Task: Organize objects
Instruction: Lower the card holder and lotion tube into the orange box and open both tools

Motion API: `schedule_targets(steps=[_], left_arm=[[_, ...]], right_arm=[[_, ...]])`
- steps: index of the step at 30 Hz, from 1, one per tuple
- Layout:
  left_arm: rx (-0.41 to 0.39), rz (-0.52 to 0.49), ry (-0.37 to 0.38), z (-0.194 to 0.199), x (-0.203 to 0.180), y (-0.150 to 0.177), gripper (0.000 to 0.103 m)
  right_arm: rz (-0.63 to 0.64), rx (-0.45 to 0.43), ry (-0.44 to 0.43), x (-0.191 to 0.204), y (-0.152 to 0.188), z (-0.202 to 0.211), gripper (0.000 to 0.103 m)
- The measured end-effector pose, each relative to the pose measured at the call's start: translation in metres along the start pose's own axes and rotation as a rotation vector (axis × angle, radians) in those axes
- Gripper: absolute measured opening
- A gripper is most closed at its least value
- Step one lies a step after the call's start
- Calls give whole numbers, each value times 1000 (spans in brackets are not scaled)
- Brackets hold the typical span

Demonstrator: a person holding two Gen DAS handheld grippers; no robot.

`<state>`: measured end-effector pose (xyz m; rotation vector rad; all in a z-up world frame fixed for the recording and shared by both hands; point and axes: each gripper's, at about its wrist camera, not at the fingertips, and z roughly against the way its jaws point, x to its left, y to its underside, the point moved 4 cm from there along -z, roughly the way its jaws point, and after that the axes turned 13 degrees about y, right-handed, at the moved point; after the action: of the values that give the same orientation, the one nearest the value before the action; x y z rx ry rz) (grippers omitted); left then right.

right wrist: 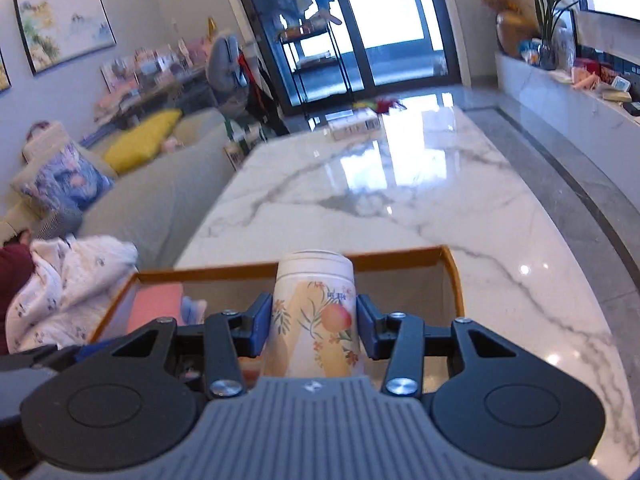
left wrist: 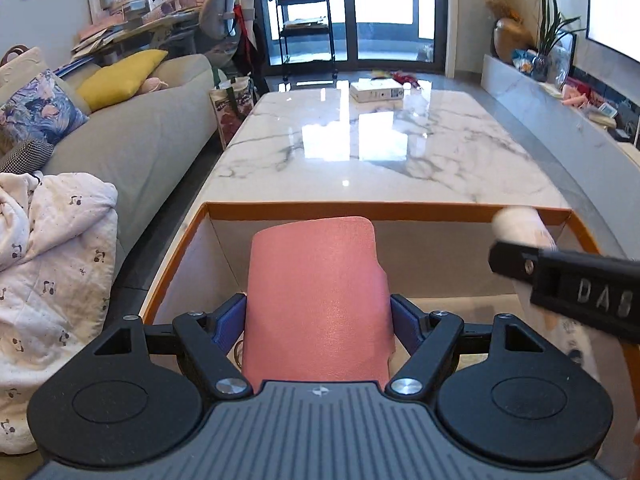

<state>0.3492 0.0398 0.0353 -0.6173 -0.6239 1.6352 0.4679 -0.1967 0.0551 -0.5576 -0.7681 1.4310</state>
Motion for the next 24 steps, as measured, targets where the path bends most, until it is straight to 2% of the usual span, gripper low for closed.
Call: schedule_targets(steps=[5, 6, 7, 9, 14, 18, 24], left_arm=[[45, -35, -11, -2, -3, 1, 89], [51, -37, -7, -2, -3, 1, 89], [55, -33, -2, -1, -2, 1, 89], [70, -39, 1, -1, -2, 1, 89], [90, -62, -6, -2, -4, 3, 89], [100, -69, -9, -3, -3, 3, 90], [109, -67, -9, -4, -2, 4, 90]], right_arm=[[-6, 98, 4, 2, 8, -15, 44], [-10, 108, 14, 4, 8, -17, 24], [-24, 127, 16, 3, 9, -20, 17], [-32, 155, 19, 2, 12, -23, 14], [-44, 174, 29, 2, 12, -23, 15], [-41, 197, 25, 4, 12, -24, 23], [-12, 191, 36, 8, 11, -23, 25]])
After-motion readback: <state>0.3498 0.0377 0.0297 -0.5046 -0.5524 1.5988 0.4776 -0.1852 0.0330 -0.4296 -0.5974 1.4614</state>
